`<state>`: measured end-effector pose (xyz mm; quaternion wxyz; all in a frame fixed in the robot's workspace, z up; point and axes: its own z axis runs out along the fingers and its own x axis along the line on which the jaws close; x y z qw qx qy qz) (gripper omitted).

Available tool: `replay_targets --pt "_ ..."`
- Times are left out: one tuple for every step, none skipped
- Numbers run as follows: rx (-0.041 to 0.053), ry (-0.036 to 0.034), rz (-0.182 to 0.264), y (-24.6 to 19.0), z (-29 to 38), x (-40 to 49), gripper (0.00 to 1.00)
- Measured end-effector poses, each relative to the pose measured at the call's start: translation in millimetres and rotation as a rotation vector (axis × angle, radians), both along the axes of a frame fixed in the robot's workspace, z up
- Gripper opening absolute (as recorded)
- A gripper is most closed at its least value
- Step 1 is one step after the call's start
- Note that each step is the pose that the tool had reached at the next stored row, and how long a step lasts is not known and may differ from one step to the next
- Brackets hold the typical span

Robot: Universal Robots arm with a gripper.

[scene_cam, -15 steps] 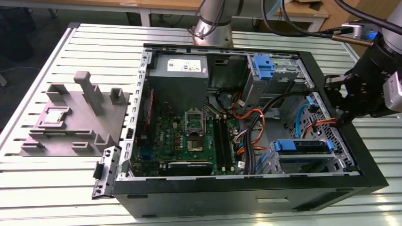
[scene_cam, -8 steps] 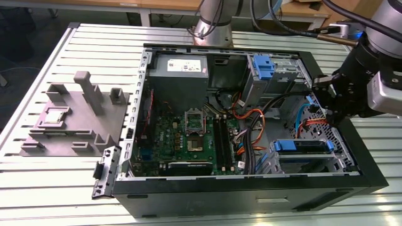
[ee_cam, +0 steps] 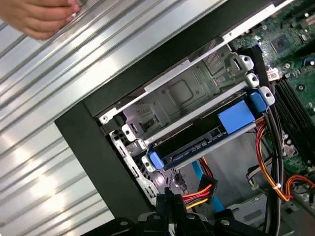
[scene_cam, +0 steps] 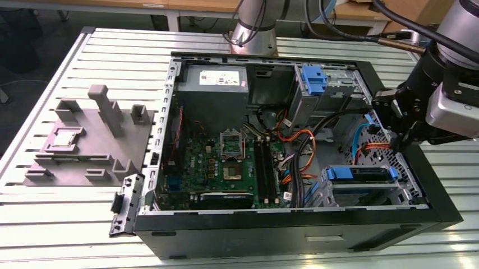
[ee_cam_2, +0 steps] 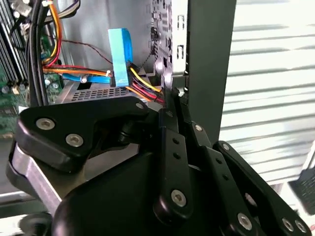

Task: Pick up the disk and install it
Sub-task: 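Insert the first disk wire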

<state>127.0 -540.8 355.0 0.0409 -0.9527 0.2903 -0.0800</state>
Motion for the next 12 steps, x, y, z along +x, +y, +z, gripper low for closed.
replay_targets --pt "0.0 0.0 -0.018 0.0 -0.2 0.0 0.16" --pt "0.0 0.0 -0.036 0.0 -0.4 0.0 0.16" --pt "-0.0001 0.0 -0.054 0.0 -0.5 0.0 0.16" --pt "0.0 0.0 -0.072 0.0 -0.7 0.0 0.16" --pt "0.0 0.0 -0.09 0.0 -0.9 0.0 0.16" --pt "0.0 0.0 -0.107 0.0 -1.1 -0.5 0.16" --pt "-0.0002 0.0 -0.112 0.0 -1.0 -3.3 0.16" --pt "-0.0002 0.0 -0.112 0.0 -1.1 -6.3 0.16" --pt "-0.0001 -0.0001 -0.112 0.0 -1.2 -8.7 0.16" --pt "-0.0001 0.0 -0.112 0.0 -1.2 -9.9 0.16" --pt "-0.0001 0.0 -0.112 0.0 -1.2 -9.9 0.16" --pt "-0.0001 0.0 -0.112 0.0 -1.2 -9.9 0.16"
